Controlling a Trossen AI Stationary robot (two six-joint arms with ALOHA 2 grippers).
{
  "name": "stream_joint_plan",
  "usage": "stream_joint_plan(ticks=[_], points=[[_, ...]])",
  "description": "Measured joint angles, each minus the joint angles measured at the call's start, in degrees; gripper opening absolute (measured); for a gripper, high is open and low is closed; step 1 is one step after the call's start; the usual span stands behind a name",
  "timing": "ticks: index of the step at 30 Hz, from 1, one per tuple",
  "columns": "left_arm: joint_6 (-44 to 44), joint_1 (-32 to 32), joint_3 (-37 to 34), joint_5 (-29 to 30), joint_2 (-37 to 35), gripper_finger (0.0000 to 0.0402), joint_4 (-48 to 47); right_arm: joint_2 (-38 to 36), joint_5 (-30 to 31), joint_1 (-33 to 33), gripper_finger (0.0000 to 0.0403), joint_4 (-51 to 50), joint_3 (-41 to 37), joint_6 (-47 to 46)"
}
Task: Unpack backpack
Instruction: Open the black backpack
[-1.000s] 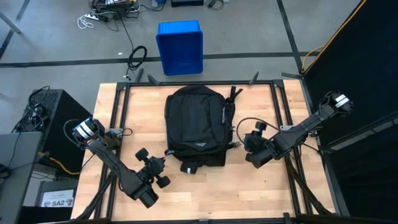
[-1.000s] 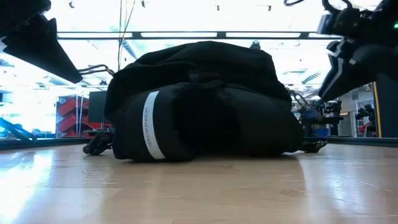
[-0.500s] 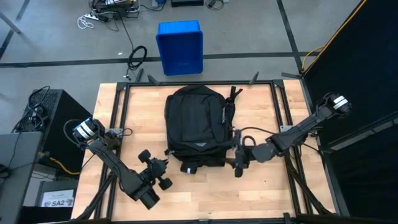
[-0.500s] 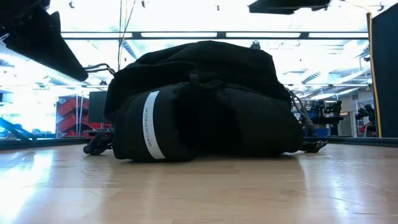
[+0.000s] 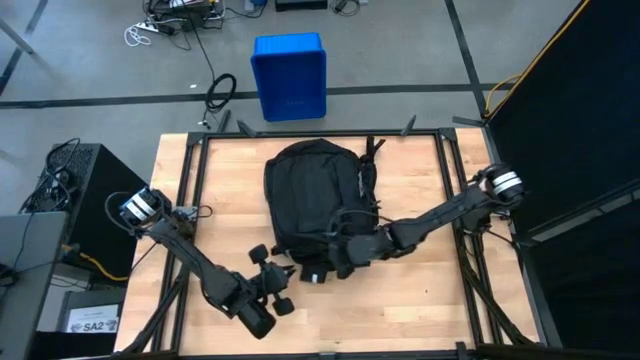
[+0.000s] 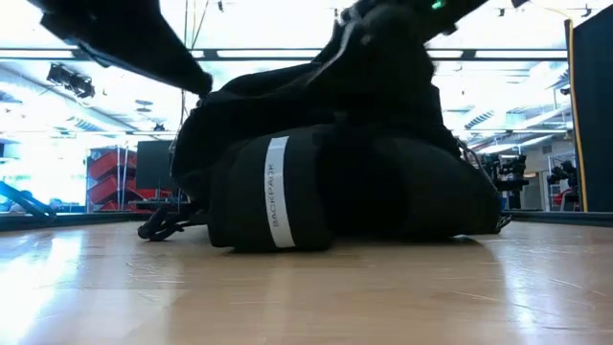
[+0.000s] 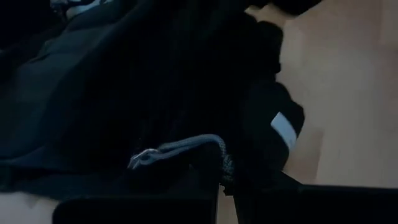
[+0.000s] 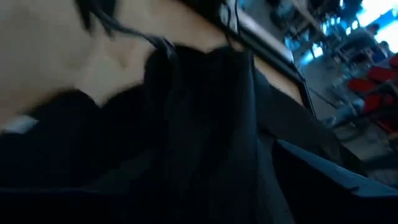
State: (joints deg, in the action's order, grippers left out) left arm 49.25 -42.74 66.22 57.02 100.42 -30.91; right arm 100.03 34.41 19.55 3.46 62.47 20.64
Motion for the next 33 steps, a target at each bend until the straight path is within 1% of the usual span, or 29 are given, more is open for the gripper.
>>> stream_joint_plan(ticks=[2, 3, 5, 7, 8, 9, 15, 18, 20, 22, 25, 28, 31, 33], points=[[-1.61, 0.0, 0.0, -0.45, 0.0, 0.0, 0.99, 1.21, 0.07, -0.59, 0.0211, -3.68, 2.12, -0.23], [-2.14, -0.02, 0.0, -0.71, 0.0, 0.0, 1.24, 1.53, 0.17, -0.77, 0.0188, -5.05, 2.85, -0.4], [-2.25, -0.43, 0.0, -0.69, 0.0, 0.0, 0.99, 1.71, 0.29, -0.85, 0.0128, -7.22, 3.88, -0.48], [-2.25, -1.12, 0.0, -0.69, 0.0, 0.0, 0.62, 1.44, 0.34, -0.84, 0.0057, -9.23, 4.72, -1.24], [-2.25, -1.39, 0.0, -0.64, 0.0, 0.0, 0.46, 0.99, 0.34, -0.61, 0.0029, -10.98, 5.02, -1.82], [-2.23, -1.76, 0.0, -0.44, 0.0, 0.0, 0.28, 0.46, 0.76, -0.26, 0.0017, -12.59, 5.27, -2.6], [-0.76, -4.24, 0.05, 2.95, 0.0, 0.0, -1.77, -3.76, 6.56, 5.03, 0.0003, -24.55, 5.64, -9.85], [-0.43, -5.11, 0.13, 5.61, 0.0, 0.0, -3.54, -5.4, 6.98, 8.16, 0.0002, -29.53, 5.68, -14.63], [1.91, -5.38, 0.22, 7.11, 0.0, 0.0, -6.73, -5.68, 7.18, 9.86, 0.0001, -32.04, 5.79, -17.54], [6.83, -5.33, 0.22, 7.41, 0.0, 0.0, -12.58, -5.65, 7.91, 11.23, 0.0001, -34.71, 5.77, -19.67], [17.92, -5.25, 0.22, 7.52, 0.0, 0.0, -23.33, -5.66, 8.89, 12.68, 0.0001, -37.83, 5.77, -23.29], [28.09, -5.22, 0.22, 6.31, 0.0, 0.0, -32.36, -5.64, 9.82, 13.93, 0.0, -39.64, 5.78, -25.97], [33.75, -4.93, 0.13, 4.31, 0.0, 0.0, -39.15, -5.64, 10.93, 14.82, 0.0, -39.86, 5.8, -26.03], [36.5, -3.98, -0.74, 1.98, 0.0, 0.0, -40.9, -5.76, 11.25, 15.1, 0.0, -39.59, 5.76, -25.91]])
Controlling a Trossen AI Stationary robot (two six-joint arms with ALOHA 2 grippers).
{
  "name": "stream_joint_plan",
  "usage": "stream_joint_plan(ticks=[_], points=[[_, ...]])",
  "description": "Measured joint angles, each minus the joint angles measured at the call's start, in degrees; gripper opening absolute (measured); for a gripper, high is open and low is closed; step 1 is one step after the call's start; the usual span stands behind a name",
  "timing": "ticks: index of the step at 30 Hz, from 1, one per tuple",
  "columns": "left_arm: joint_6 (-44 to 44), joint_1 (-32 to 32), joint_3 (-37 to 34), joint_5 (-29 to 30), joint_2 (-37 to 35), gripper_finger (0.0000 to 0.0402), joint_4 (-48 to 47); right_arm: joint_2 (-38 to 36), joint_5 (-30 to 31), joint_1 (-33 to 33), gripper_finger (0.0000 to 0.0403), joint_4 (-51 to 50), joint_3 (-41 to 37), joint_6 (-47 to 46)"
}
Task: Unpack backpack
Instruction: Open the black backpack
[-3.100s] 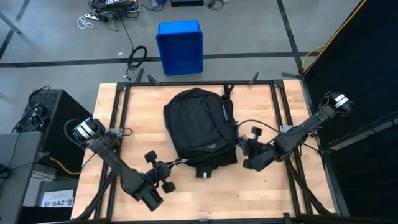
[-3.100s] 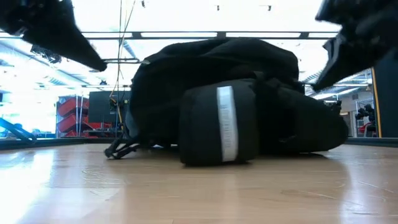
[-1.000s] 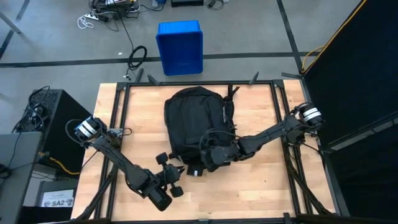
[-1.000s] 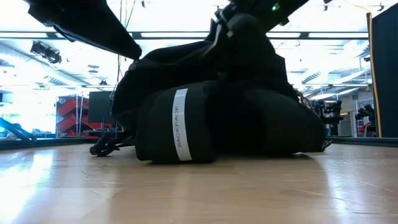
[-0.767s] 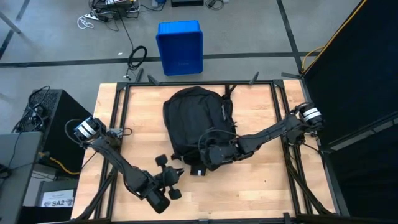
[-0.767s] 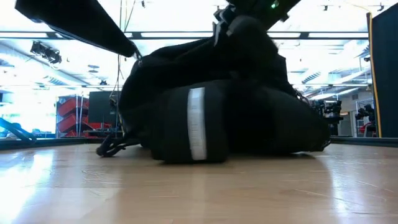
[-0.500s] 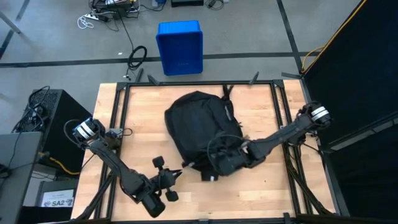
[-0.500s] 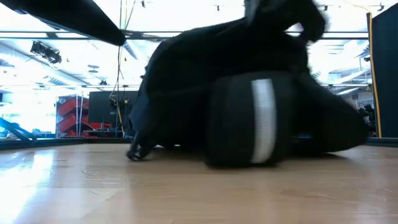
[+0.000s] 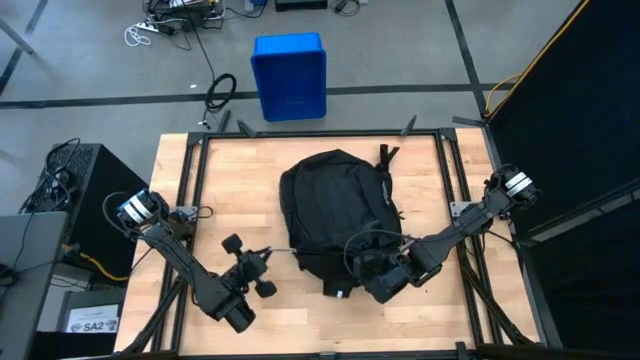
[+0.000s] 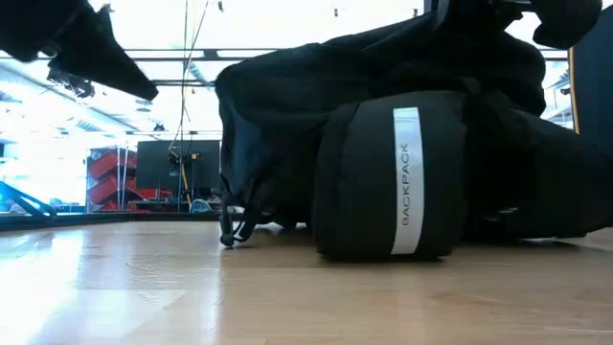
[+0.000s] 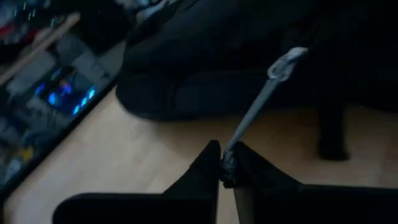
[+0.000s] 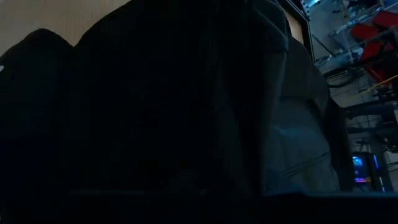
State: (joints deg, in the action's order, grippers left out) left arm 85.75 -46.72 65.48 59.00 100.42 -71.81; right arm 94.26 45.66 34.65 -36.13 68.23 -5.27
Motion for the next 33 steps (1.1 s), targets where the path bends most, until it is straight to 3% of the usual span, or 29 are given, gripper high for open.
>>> stream_joint_plan(ticks=[6, 13, 22, 25, 28, 33], points=[[6.11, 3.88, -6.56, -7.76, -0.07, 0.0, -0.72, -1.5, -0.06, -0.09, 0.0, 0.47, -0.13, 0.86], [5.45, 3.08, -7.95, -1.52, -0.07, 0.0013, 3.42, -1.82, -3.91, -2.26, 0.0, 1.95, -0.2, 2.09], [-0.36, 0.89, 1.35, 1.33, -0.24, 0.0137, -5.41, -1.84, -6.58, -7.21, 0.0, 3.99, -0.22, 1.14], [-0.95, 0.33, 6.06, 5.29, -0.26, 0.0178, -7.16, -1.84, -9.59, -9.1, 0.0, 5.96, -0.22, 1.25], [-8.39, -0.28, 10.34, 11.53, -0.26, 0.0205, -1.53, -1.84, -11.63, -10.89, 0.0, 8.44, -0.22, 2.7], [-39.58, 1.27, 10.92, 11.57, -0.06, 0.0213, 25.14, -1.84, -14.44, -13.22, 0.0, 12.97, -0.22, 5.44]])
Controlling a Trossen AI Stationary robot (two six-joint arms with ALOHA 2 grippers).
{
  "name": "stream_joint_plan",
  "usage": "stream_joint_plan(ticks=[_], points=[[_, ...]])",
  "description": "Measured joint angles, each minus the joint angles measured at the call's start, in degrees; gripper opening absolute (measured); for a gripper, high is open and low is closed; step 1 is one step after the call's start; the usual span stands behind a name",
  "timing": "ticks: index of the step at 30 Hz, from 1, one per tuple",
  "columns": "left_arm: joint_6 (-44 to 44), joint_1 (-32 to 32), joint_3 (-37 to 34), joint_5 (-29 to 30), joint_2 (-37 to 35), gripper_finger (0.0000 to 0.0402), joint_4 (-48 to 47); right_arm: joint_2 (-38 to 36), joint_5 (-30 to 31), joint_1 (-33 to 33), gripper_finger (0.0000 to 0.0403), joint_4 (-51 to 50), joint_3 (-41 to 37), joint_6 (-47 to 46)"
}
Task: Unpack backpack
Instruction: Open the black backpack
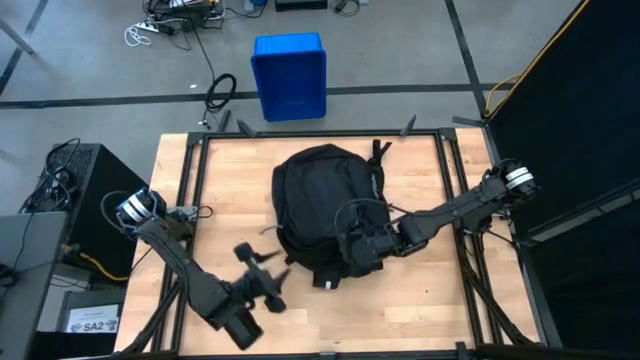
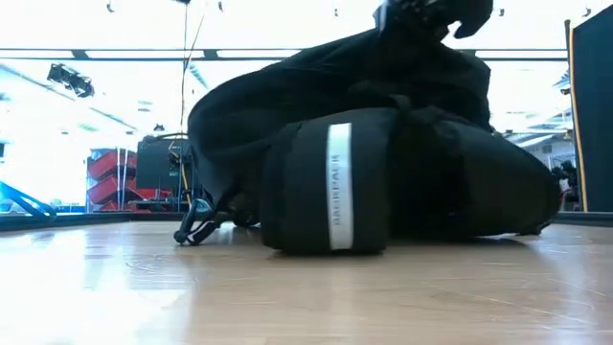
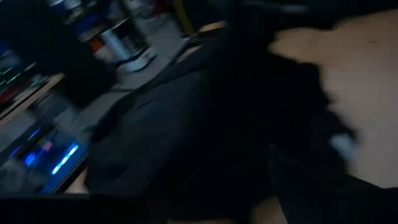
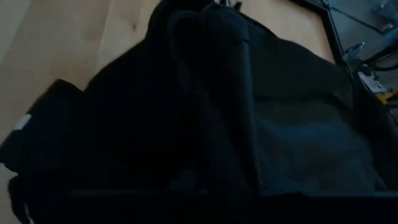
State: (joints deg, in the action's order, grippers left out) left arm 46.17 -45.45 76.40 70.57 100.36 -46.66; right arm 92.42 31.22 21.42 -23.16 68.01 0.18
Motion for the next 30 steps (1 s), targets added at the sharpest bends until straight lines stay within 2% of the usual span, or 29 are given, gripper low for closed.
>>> stream_joint_plan(ticks=[2, 5, 9, 14, 18, 22, 26, 30], points=[[-10.07, 1.68, -0.7, -1.17, 0.99, 0.0213, 9.3, 0.0, -1.77, -0.63, 0.0, 1.74, 0.0, 0.79], [-17.99, 4.53, -0.9, -2.14, 3.31, 0.0213, 15.34, 0.02, -3.35, -0.84, 0.0, 3.76, 0.0, 1.43], [-20.34, 8.71, -0.9, -4.08, 5.59, 0.0213, 16.92, 0.02, -4.3, -0.9, 0.0, 4.76, 0.0, 2.16], [-21.69, 13.46, -0.88, -10.76, 7.83, 0.0213, 18.17, 0.09, -4.19, -0.91, 0.0, 4.55, -0.02, 2.52], [-24.53, 15.29, -0.88, -14.54, 8.85, 0.0212, 20.43, 0.12, -4.31, -1.07, 0.0, 4.6, -0.04, 2.52], [-26.69, 15.45, -0.88, -15.32, 8.87, 0.0196, 22.4, 0.13, -4.44, -1.07, 0.0, 4.89, -0.04, 2.54], [-27.71, 15.47, -0.88, -15.93, 8.87, 0.0148, 22.49, 0.13, -4.5, -1.57, 0.0, 4.7, 0.18, 2.87], [-26.99, 15.35, -0.88, -16.46, 8.85, 0.0042, 22.32, 0.17, -2.82, -2.37, 0.0, 3.18, 1.36, 4.98]])
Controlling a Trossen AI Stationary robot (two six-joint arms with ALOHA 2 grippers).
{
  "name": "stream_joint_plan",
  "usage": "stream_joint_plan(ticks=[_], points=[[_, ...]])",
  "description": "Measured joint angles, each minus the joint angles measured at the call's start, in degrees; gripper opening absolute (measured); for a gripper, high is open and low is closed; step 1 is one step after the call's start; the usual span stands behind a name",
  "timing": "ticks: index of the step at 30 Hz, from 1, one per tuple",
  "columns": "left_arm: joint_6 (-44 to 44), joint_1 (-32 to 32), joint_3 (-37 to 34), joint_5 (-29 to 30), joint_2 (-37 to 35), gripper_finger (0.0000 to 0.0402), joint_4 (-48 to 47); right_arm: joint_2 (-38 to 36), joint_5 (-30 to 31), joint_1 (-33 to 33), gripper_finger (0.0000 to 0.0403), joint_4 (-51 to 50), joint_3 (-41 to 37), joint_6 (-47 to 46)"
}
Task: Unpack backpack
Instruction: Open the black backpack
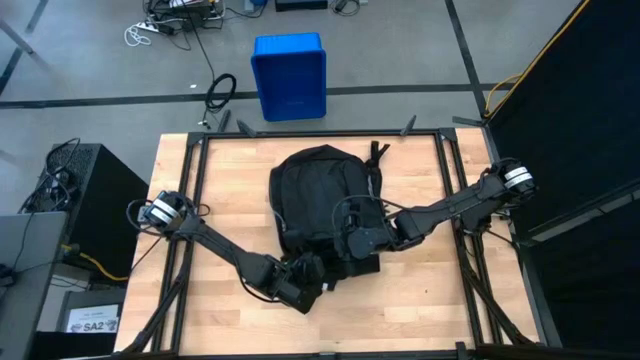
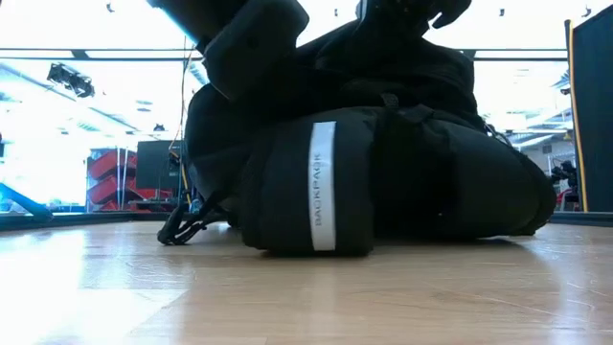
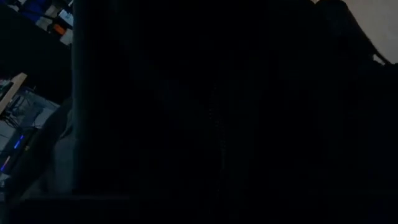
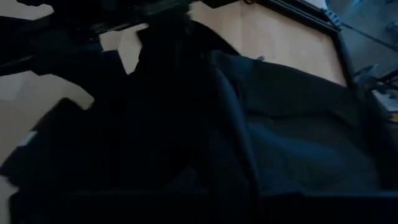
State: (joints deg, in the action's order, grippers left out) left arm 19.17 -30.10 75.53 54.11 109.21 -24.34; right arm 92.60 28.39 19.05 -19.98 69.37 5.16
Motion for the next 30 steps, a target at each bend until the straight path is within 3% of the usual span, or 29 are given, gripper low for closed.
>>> stream_joint_plan(ticks=[4, 13, 15, 18, 22, 30], points=[[0.36, -1.78, 0.05, 3.56, -0.09, 0.0007, -0.67, 0.02, 1.29, -1.62, 0.0, -4.05, 2.79, 0.88], [0.57, -4.06, 0.12, 6.62, -0.28, 0.0001, -0.95, 0.0, 0.91, -5.64, 0.0, -7.53, 7.88, 5.1], [0.67, -5.11, 0.09, 0.39, -0.02, 0.0001, -0.64, -0.5, 6.29, -6.95, 0.0, -7.09, 9.48, 5.45], [0.41, -6.26, -0.43, -2.11, 0.59, 0.0001, -1.69, -1.39, 11.49, -8.82, 0.0, -8.99, 12.11, 5.49], [0.93, -6.67, -0.03, -1.42, 0.11, 0.0001, -0.89, -1.42, 8.63, -10.09, 0.0, -10.04, 12.28, 6.26], [2.62, -7.06, 0.0, -11.51, 1.53, 0.0001, -2.87, -6.13, 7.75, -13.98, 0.0, -9.35, 12.21, 13.37]])
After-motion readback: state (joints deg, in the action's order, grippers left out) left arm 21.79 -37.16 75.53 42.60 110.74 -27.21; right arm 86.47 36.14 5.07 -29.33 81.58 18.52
